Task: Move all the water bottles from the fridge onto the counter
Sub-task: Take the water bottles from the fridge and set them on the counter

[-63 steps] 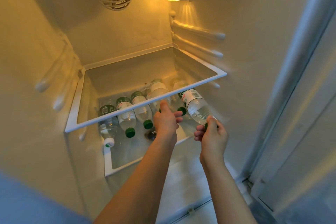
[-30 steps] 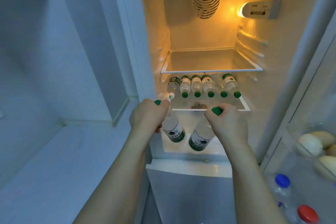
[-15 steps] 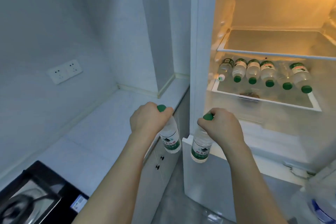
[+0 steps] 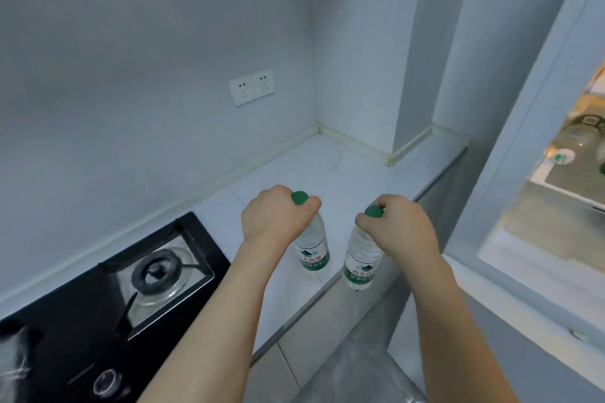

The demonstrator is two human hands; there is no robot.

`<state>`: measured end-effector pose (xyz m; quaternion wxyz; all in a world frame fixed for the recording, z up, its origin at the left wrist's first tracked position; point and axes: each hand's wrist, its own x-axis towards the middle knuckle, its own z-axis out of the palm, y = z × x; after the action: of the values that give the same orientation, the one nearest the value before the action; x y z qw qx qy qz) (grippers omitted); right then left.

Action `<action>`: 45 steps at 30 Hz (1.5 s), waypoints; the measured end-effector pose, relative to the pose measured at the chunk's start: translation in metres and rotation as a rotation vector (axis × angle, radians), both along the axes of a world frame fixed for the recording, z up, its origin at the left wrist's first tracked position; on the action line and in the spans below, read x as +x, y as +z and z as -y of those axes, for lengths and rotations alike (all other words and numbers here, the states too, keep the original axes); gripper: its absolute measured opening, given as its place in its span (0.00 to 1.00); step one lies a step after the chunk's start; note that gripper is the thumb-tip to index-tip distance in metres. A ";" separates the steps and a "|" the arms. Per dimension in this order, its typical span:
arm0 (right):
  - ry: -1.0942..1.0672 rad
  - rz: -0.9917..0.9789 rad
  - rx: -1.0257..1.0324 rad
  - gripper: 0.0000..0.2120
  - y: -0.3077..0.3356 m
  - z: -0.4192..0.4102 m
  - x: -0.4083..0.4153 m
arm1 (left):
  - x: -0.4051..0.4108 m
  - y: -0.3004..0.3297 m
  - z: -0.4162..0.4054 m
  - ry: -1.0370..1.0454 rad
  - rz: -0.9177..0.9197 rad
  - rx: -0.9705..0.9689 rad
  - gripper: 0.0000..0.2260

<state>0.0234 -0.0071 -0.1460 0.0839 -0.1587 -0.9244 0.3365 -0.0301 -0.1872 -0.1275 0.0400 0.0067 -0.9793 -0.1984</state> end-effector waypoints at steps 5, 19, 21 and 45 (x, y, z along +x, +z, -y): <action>0.125 0.004 0.025 0.07 0.004 0.059 -0.018 | 0.005 0.000 0.064 0.120 -0.021 0.030 0.17; 0.532 0.015 0.035 0.06 0.004 0.254 -0.025 | 0.072 0.012 0.266 0.496 -0.075 0.038 0.17; 0.617 0.017 0.049 0.06 0.003 0.293 -0.020 | 0.092 0.012 0.303 0.573 -0.086 0.024 0.18; 1.487 -0.059 0.164 0.07 0.001 0.596 0.138 | 0.375 -0.008 0.506 1.380 -0.087 -0.014 0.18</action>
<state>0.1618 -0.6027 -0.1449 -0.1293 0.5238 -0.8074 0.2388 0.3453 -0.6930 -0.1357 0.1964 0.6202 -0.7497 -0.1214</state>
